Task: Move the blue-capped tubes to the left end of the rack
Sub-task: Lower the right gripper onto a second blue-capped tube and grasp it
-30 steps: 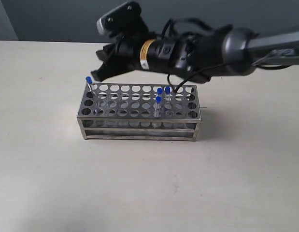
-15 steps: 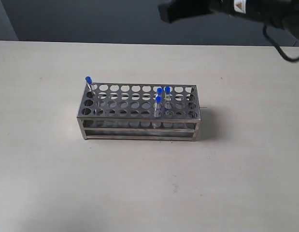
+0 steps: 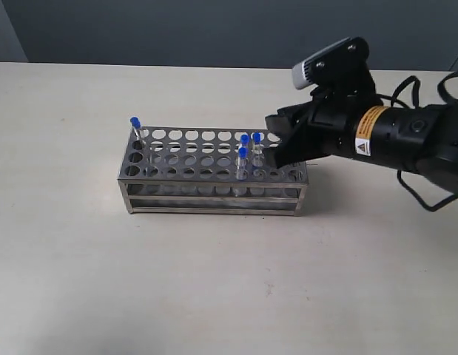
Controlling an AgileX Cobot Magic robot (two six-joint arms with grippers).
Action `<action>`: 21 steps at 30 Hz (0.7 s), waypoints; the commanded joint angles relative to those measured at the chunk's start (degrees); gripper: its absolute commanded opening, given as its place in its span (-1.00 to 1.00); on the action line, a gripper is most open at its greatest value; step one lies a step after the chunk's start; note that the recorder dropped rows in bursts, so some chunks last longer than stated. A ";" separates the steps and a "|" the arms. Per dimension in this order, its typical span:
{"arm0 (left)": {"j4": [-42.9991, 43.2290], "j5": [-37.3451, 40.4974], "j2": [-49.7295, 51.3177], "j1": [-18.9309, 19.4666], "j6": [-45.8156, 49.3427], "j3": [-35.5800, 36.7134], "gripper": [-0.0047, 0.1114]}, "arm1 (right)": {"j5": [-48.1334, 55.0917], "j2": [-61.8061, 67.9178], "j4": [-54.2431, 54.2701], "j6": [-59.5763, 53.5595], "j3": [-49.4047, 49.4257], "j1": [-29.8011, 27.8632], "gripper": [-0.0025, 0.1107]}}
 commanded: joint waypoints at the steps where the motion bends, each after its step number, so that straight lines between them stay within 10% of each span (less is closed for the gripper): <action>1: 0.09 -0.05 -0.30 -0.23 -0.03 -0.18 -0.90 | -0.84 4.37 1.45 -0.64 0.29 -0.34 0.03; 21: 0.09 -0.05 -0.30 -0.23 -0.03 -0.18 -0.90 | -12.18 10.70 11.21 -10.59 0.29 -0.34 -0.15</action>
